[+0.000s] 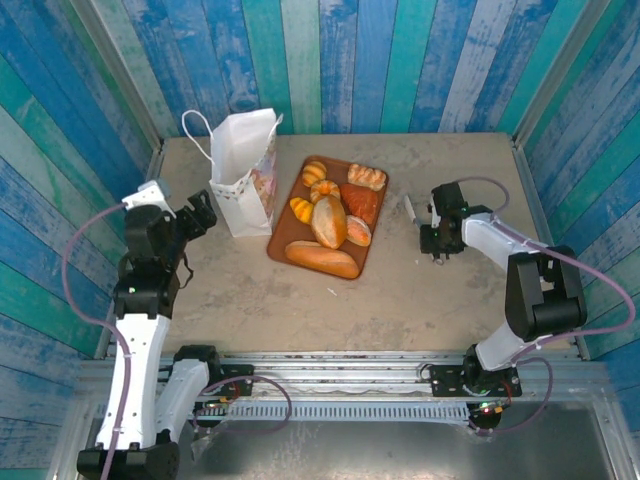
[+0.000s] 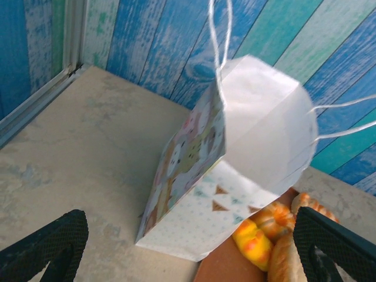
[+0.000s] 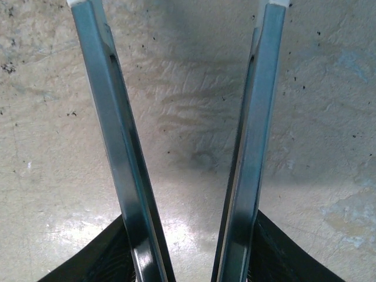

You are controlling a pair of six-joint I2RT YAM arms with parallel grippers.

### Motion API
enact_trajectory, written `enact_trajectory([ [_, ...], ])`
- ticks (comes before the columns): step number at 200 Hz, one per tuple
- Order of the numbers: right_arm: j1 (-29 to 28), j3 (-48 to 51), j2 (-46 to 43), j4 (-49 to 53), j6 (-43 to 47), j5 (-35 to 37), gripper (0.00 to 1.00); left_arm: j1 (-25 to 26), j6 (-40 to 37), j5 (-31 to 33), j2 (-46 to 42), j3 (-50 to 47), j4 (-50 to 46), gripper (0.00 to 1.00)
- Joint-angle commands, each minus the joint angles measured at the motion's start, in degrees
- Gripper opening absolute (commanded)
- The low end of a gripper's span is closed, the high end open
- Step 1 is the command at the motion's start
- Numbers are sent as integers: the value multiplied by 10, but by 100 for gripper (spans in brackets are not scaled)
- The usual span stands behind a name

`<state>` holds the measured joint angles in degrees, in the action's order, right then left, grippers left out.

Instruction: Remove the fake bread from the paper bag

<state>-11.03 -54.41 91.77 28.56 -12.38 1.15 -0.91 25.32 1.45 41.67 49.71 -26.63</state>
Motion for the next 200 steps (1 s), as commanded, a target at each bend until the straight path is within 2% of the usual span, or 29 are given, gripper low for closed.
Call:
enact_trajectory([
  [1, 7, 16, -4, -3, -3, -1, 48, -2, 16, 27, -16, -20, -10, 94],
  [106, 11, 47, -12, -14, -11, 3, 48, -3, 28, 78, -36, -58, 10, 94],
  [200, 22, 38, 7, -3, -10, -1, 50, -2, 40, 125, -56, -88, 33, 94],
])
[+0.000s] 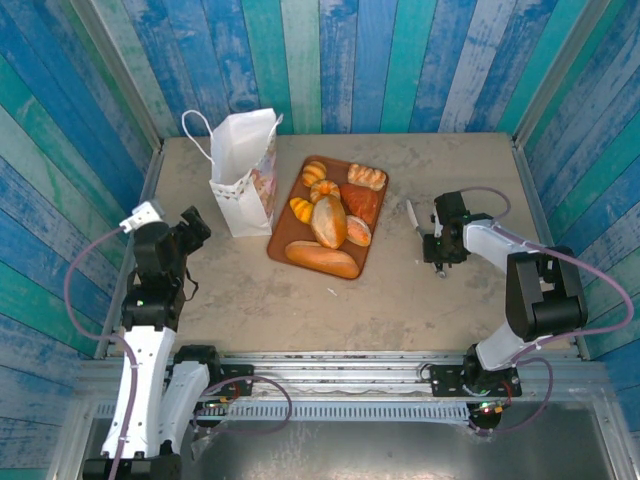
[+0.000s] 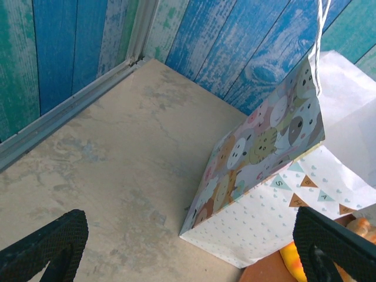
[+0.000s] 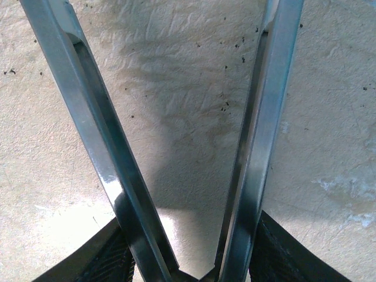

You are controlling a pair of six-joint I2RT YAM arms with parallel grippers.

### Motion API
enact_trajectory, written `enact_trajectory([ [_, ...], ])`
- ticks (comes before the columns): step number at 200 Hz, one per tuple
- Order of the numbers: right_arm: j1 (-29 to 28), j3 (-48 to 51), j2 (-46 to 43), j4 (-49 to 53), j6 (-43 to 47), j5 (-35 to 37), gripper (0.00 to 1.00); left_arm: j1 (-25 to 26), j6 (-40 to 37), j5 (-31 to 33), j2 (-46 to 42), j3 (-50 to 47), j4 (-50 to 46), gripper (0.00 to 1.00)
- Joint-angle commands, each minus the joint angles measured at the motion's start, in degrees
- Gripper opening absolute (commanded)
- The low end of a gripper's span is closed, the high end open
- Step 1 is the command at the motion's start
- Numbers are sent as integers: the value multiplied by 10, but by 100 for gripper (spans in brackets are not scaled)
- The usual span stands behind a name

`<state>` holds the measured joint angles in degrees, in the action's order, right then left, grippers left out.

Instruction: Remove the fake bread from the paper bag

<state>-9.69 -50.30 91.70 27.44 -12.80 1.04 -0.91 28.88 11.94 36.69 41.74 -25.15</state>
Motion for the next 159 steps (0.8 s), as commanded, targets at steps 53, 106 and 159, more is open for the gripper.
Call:
enact_trajectory([
  [53, 16, -10, 29, 9, -6, -2, 50, -2, 5, 38, -5, -19, 33, 94],
  [106, 20, -11, 35, 7, -6, -5, 49, -2, 1, 62, -9, -28, 46, 94],
  [159, 21, -16, 43, 12, -5, -6, 49, -2, -10, 83, -34, -53, 60, 94],
])
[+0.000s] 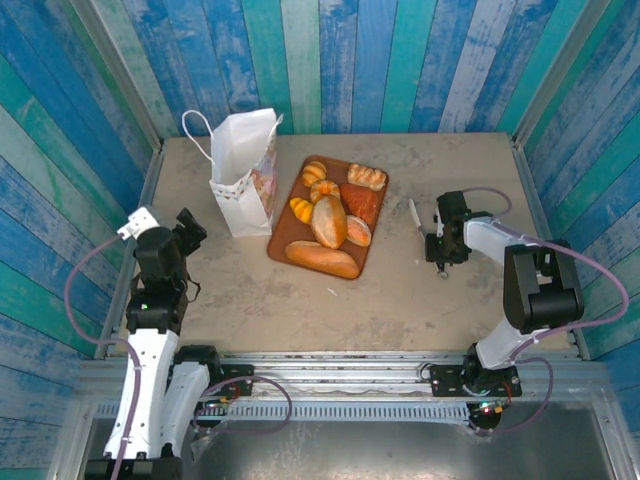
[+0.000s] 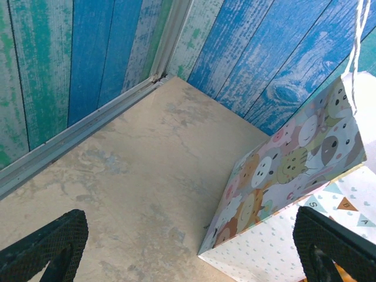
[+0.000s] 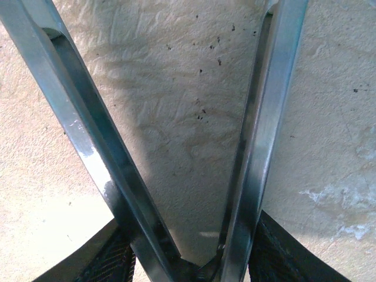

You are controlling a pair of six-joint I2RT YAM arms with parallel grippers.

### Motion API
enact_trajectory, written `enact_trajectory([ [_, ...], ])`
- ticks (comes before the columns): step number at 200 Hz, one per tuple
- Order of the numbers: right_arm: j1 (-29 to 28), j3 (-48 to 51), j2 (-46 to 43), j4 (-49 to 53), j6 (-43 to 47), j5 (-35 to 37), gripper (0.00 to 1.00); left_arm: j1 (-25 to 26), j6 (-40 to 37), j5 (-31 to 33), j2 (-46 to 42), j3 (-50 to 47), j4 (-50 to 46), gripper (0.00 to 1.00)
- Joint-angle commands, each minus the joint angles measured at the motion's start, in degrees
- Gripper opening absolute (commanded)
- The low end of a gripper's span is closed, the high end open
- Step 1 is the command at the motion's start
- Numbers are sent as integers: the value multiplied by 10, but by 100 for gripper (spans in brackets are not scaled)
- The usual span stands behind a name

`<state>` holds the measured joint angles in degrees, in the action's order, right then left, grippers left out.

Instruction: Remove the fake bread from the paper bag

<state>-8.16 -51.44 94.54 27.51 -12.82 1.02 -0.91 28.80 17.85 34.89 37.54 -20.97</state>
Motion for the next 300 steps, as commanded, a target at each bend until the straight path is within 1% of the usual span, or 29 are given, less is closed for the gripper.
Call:
enact_trajectory([
  [1, 6, -4, 14, 12, -5, -6, 49, -2, -8, 24, -16, -12, 19, 94],
  [40, 11, -7, 21, 13, 2, -2, 50, -2, 29, 22, -41, -35, 33, 94],
  [77, 13, -16, 39, 9, 3, -19, 51, -2, 63, 25, -67, -78, 62, 94],
  [136, 15, -25, 49, 15, 2, -24, 54, -2, 68, 16, -55, -86, 73, 94],
  [156, 15, -23, 36, 21, -3, -19, 55, -2, 68, 8, -52, -92, 78, 94],
  [164, 16, -22, 26, 23, -3, -20, 60, -2, 69, 5, -49, -95, 79, 94],
  [169, 16, -22, 21, 24, -3, -21, 67, -2, 69, 5, -47, -97, 79, 94],
  [171, 15, -22, 19, 24, -2, -23, 68, -2, 69, 5, -46, -97, 79, 94],
  [217, 17, -18, -55, 46, -1, -17, 70, -2, 72, -15, -30, -107, 78, 94],
  [218, 17, -18, -57, 47, -2, -16, 70, -2, 72, -16, -29, -108, 78, 94],
  [219, 17, -18, -59, 48, -2, -16, 74, -2, 72, -16, -29, -108, 78, 94],
  [221, 18, -18, -63, 49, -2, -16, 90, -2, 73, -18, -28, -109, 79, 94],
  [222, 18, -18, -65, 49, -2, -15, 95, -2, 73, -18, -28, -109, 79, 94],
  [223, 18, -18, -66, 51, -2, -15, 98, -2, 73, -18, -27, -110, 80, 94],
  [225, 19, -17, -70, 52, -2, -15, 99, -2, 73, -20, -26, -111, 81, 94],
  [270, 25, -8, -184, 74, -12, 15, 100, -2, 75, -60, -3, -138, 132, 94],
  [300, 29, 18, -270, 61, -24, 81, 100, -1, 59, -65, -5, -170, 179, 94],
])
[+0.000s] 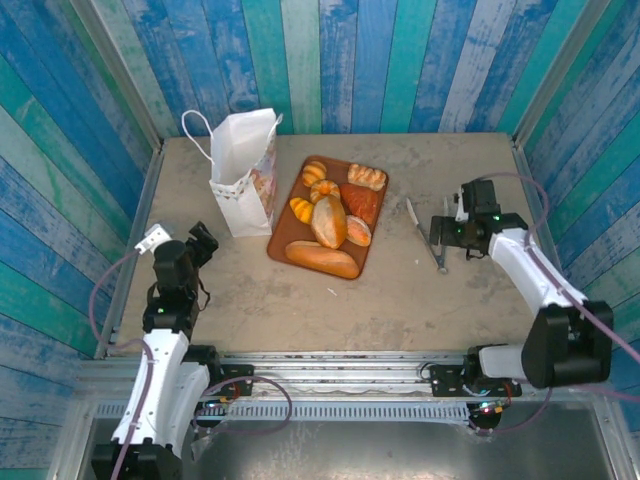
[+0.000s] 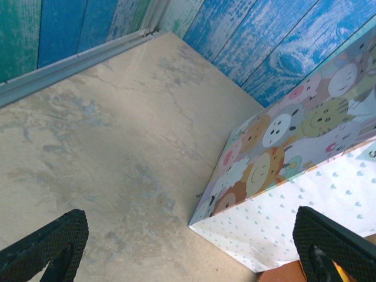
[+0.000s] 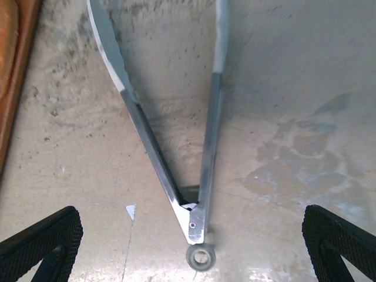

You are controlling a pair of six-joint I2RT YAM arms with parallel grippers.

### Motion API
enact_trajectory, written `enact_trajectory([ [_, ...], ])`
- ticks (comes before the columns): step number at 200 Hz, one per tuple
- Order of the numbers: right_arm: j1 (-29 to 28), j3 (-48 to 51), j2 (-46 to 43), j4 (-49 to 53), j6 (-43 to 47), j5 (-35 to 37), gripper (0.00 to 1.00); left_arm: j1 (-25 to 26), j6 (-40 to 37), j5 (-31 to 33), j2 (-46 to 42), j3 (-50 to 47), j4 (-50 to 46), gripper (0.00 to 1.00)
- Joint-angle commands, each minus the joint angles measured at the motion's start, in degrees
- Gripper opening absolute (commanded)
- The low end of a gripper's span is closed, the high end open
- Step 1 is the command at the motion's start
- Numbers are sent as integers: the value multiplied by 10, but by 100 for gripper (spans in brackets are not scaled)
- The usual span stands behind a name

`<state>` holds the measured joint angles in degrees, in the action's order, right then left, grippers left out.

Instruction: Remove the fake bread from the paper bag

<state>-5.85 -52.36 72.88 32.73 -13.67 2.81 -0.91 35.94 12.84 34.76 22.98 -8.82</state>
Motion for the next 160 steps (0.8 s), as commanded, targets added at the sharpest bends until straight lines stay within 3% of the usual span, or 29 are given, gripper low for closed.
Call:
enact_trajectory([
  [1, 5, 28, -54, 9, -16, 63, 100, -1, -13, -16, -4, -25, 59, 94],
  [34, 8, 85, -145, -36, -44, 130, 100, -1, -43, -35, -31, -80, 136, 94],
  [82, 11, 189, -261, -152, -61, 144, 100, 19, -131, -35, -60, -143, 227, 94],
  [122, 10, 211, -257, -183, -79, 215, 100, 54, -229, -10, -15, -154, 316, 94],
  [160, 11, 227, -232, -249, -33, 217, 100, 57, -313, -6, 92, -159, 416, 94],
])
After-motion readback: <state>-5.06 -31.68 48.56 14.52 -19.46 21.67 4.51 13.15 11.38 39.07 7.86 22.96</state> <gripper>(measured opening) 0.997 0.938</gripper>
